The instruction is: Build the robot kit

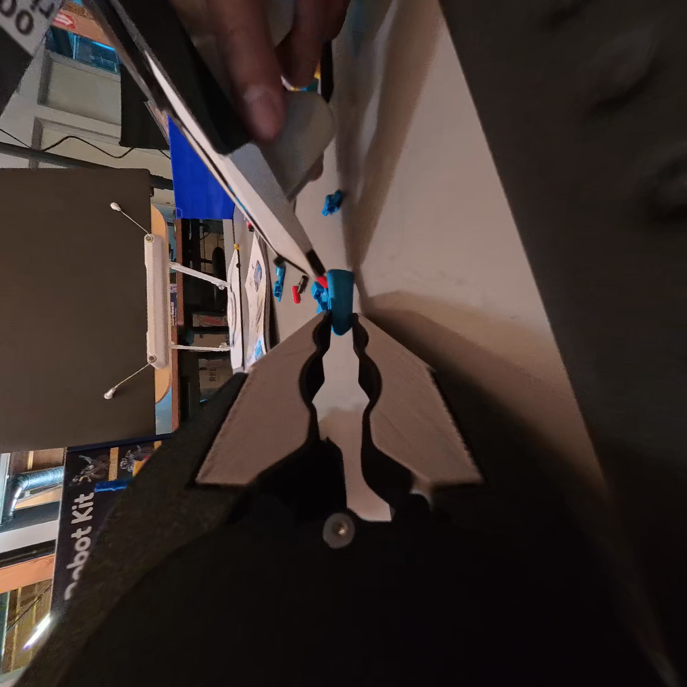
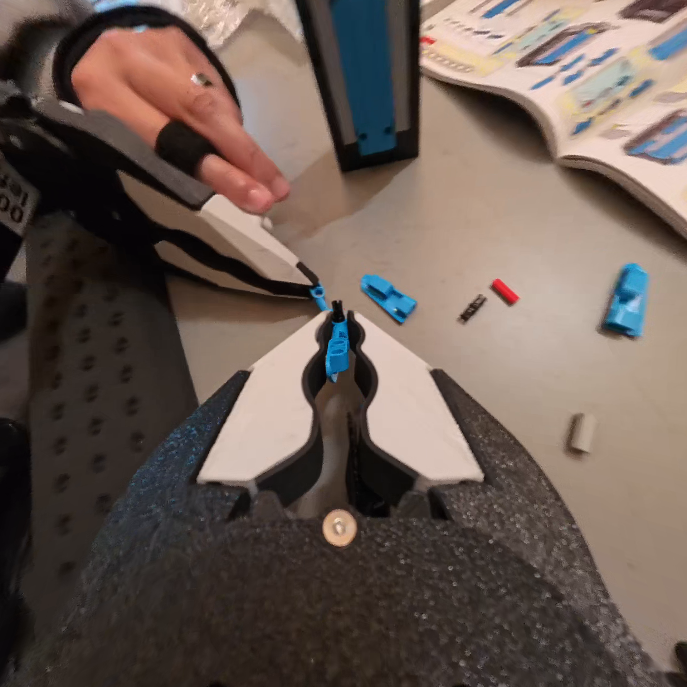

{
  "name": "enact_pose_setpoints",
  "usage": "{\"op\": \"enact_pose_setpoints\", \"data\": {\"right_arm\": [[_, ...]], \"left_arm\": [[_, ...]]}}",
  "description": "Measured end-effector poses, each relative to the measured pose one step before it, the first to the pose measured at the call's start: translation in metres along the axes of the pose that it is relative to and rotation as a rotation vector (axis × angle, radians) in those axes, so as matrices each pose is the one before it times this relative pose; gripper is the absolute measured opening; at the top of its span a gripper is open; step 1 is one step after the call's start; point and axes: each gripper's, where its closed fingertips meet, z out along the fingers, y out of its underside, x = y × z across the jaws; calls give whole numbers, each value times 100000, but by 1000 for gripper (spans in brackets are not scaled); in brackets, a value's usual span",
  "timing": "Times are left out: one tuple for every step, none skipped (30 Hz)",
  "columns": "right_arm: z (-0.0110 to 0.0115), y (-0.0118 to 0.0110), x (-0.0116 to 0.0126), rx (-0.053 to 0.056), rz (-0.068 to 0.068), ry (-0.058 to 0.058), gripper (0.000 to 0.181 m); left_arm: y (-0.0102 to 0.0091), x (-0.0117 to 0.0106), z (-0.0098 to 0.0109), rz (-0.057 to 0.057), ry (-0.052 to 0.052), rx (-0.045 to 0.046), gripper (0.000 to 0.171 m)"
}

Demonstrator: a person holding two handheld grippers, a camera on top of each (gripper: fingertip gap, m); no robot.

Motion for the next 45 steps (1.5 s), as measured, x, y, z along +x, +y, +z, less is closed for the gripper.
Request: {"op": "enact_pose_setpoints", "data": {"right_arm": [[279, 152, -199, -1945, -3982, 1340, 7], [113, -126, -154, -314, -3837, 1343, 7], [102, 31, -274, -1113, -1432, -371, 7], [42, -33, 21, -9, -605, 1004, 7], [-7, 2, -24, 199, -691, 637, 7], [-23, 45, -92, 17, -213, -76, 7], [-1, 22, 3, -9, 38, 385, 7], [12, 27, 6, -152, -349, 466, 7], [73, 203, 16, -1356, -533, 426, 7], [177, 362, -40, -1965, -896, 109, 7], [130, -10, -224, 404, -485, -955, 7], [28, 21, -123, -353, 19, -601, 7], [-8, -32, 26, 95, -589, 391, 7], [18, 16, -38, -74, 78, -283, 7], [32, -1, -84, 56, 546, -767, 7], [35, -2, -105, 43, 485, -856, 7], [18, -18, -17, 95, 231, -365, 7], [43, -13, -102, 132, 260, -789, 7], [38, -30, -29, 190, 430, -334, 7], [-18, -73, -54, 417, 376, -797, 7], [-30, -277, -393, 1699, 1046, -3144, 7], [38, -287, -566, 1750, 1680, -4079, 7], [93, -151, -426, 744, 787, -2846, 7], [-1, 68, 93, -754, -981, 584, 7], [-71, 84, -1, -527, -602, -70, 7], [-133, -96, -211, 1108, 325, -1691, 7], [-249, -159, -205, 1588, -236, -1689, 7], [-356, -182, 73, 1394, 442, 80, 7], [-463, -229, 439, 1747, 471, 2224, 7], [-483, -133, 403, 1548, 499, 1804, 7], [-430, -52, 213, 1363, 518, 586, 7], [-305, 121, 144, 578, 146, 348, 7], [-175, 307, 109, -630, -1098, 856, 7], [-19, 335, -145, -1204, -2613, 169, 7], [3, -44, -464, 374, -4104, -514, 7], [-31, -516, -543, 2089, -5076, -45, 7], [-15, -610, -351, 2128, -5050, 886, 7], [13, -379, -131, 1379, -3740, 1107, 7], [141, 126, -207, -891, -940, -929, 7], [296, 622, -339, -3031, 1736, -2941, 7], [380, 766, -113, -3738, 2090, -1686, 7], [334, 564, 47, -3083, -272, -4, 7], [308, 376, -158, -2774, -1327, -607, 7], [346, 289, -146, -2250, -1183, -400, 7], [358, 314, -131, -2388, -953, -345, 7]], "left_arm": [[-36, 84, -17, -374, 624, 180, 11], [23, 6, -11, -1122, 218, -107, 11], [5, 48, -16, -1682, 522, -14, 11], [54, 84, 9, -2620, 986, -294, 11], [20, -11, 11, -3487, 662, -256, 11], [10, -16, -16, -3234, 1018, -215, 11], [2, 6, -4, -3257, 1384, 144, 11], [24, -9, 11, -3970, 1509, 274, 12], [-24, -9, -7, -4598, 2038, 832, 12], [-182, 49, -69, -5959, 2984, 1727, 14], [-322, 81, -142, -6830, 4128, 2373, 19], [-234, 6, -108, -7241, 4069, 1571, 23], [102, -148, 36, -5998, 3127, -601, 27], [121, -256, 82, -4486, 1740, -544, 30], [-6, -90, 33, -3471, 2179, 183, 30], [-97, -21, 10, -2885, 2092, 454, 30], [-111, 60, 19, -2299, 2119, 430, 30], [-63, 218, 48, -1861, 2760, 49, 29], [-8, 231, 80, -1608, 2785, -424, 25], [68, 308, 99, -1316, 3184, -773, 23], [328, 384, 200, -1073, 3639, -2402, 22], [-66, 288, 69, -1518, 3056, -66, 16], [-54, 26, 63, -1522, 1219, -357, 16], [-10, 5, 52, -1562, 1043, -342, 15], [0, 51, 33, -2193, 1453, -129, 15], [42, 135, 19, -2635, 2440, -230, 12], [46, -2, 15, -2793, 1787, -666, 12], [14, 12, 13, -2554, 1621, -219, 12], [-6, 7, -1, -44, 587, 251, 11], [-16, 3, -19, 2012, -452, 590, 11], [-40, -6, -15, 1924, -901, 488, 11], [-27, 5, -21, 935, -666, 360, 11], [-79, 128, -49, 390, 344, 619, 11], [-223, 194, -100, -67, 805, 1378, 11], [-472, 117, -223, -1629, 745, 2844, 11], [-530, 407, -280, -3752, 3486, 3078, 11], [-325, 619, -199, -5225, 5684, 1565, 11], [-92, 428, -81, -5592, 4514, 671, 11], [44, 300, -33, -4160, 3479, 575, 11], [129, -23, -42, -3405, 1170, 36, 11], [221, -254, -41, -3029, -295, -1026, 11], [322, -115, 48, -1210, -160, -1554, 11], [289, -42, 79, 217, -497, -1628, 11], [222, 81, 128, 1194, -505, -1569, 10], [231, 61, 164, 1783, -1036, -1760, 11]]}}
